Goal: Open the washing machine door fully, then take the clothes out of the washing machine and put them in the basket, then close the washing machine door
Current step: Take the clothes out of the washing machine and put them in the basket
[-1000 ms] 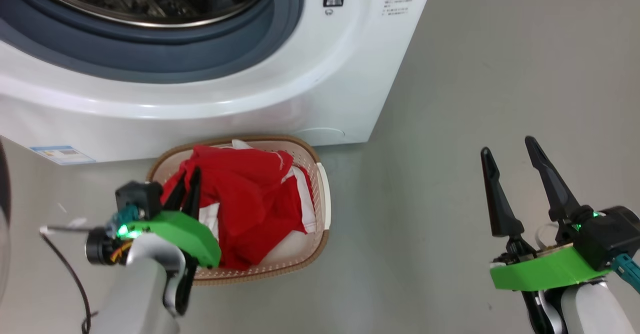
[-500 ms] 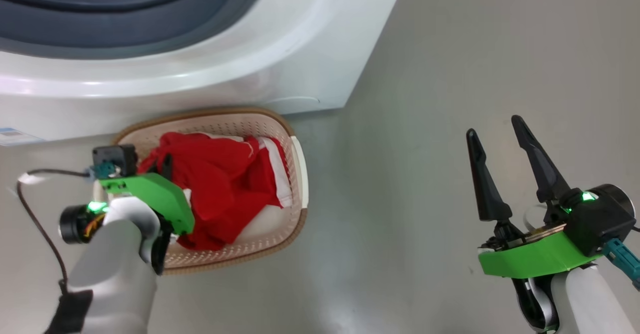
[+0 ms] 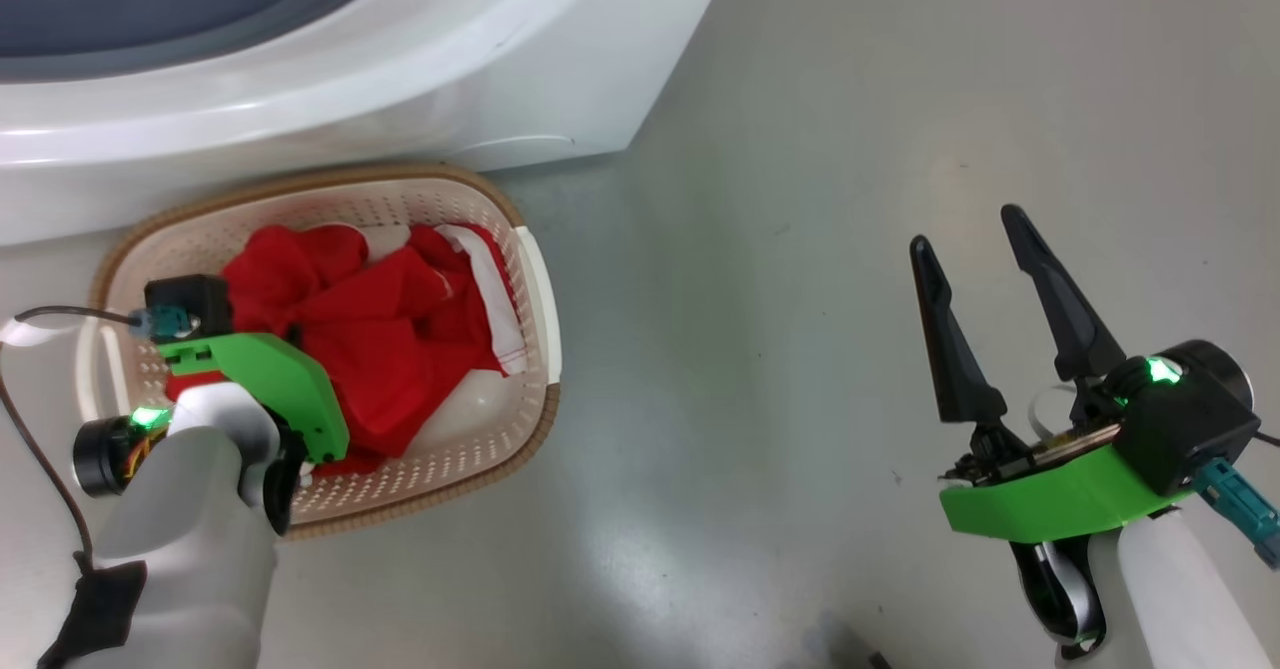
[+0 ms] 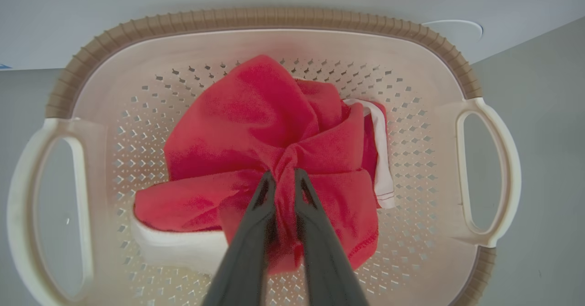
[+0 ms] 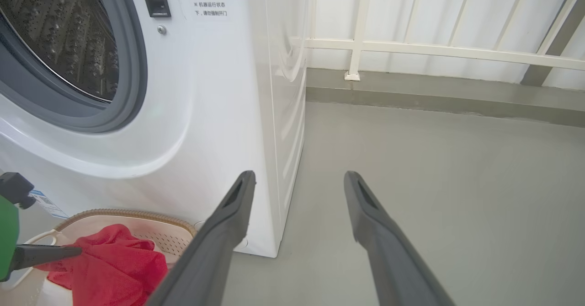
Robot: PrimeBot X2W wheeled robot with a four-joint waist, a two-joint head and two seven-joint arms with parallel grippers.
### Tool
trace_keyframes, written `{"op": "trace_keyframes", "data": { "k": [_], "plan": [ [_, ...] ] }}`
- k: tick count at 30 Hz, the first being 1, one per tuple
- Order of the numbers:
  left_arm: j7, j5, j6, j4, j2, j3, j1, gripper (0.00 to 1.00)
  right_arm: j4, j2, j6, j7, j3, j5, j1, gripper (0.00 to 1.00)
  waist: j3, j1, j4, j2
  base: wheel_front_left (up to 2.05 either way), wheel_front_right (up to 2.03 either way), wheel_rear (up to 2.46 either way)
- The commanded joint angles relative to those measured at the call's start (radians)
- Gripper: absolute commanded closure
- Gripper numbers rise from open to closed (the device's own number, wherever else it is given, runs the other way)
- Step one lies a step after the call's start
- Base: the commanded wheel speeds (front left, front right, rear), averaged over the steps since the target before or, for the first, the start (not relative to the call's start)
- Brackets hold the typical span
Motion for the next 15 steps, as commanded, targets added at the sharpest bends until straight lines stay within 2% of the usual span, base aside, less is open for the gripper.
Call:
{"op": "trace_keyframes", "data": {
  "k": [1, 3, 4, 5, 15],
  "plan": [
    [0.002, -0.005, 0.006, -0.009, 0.035, 0.016, -0.004, 0.71, -0.023, -0.008, 0.006, -0.006, 0.019, 0.011, -0.015, 0.00, 0.017, 0.0000, -0.016, 0.0000, 0.00, 0.00, 0.00],
    [0.002, -0.007, 0.007, -0.007, 0.038, 0.014, -0.004, 0.20, -0.023, -0.008, 0.006, -0.006, 0.020, 0.012, -0.017, 0.00, 0.023, 0.0000, -0.019, 0.0000, 0.00, 0.00, 0.00],
    [0.003, -0.007, 0.009, -0.006, 0.040, 0.012, -0.005, 0.02, -0.023, -0.008, 0.006, -0.006, 0.021, 0.013, -0.018, 0.00, 0.025, 0.0000, -0.020, 0.0000, 0.00, 0.00, 0.00],
    [0.003, -0.007, 0.010, -0.005, 0.041, 0.011, -0.005, 0.00, -0.022, -0.008, 0.006, -0.006, 0.021, 0.013, -0.020, 0.00, 0.027, 0.0000, -0.021, 0.0000, 0.00, 0.00, 0.00],
    [-0.048, -0.008, 0.005, -0.002, 0.038, -0.007, 0.000, 0.00, -0.012, -0.008, 0.006, -0.006, 0.015, 0.019, -0.027, 0.00, 0.013, 0.0000, -0.003, 0.0000, 0.00, 0.00, 0.00]
  ]
}}
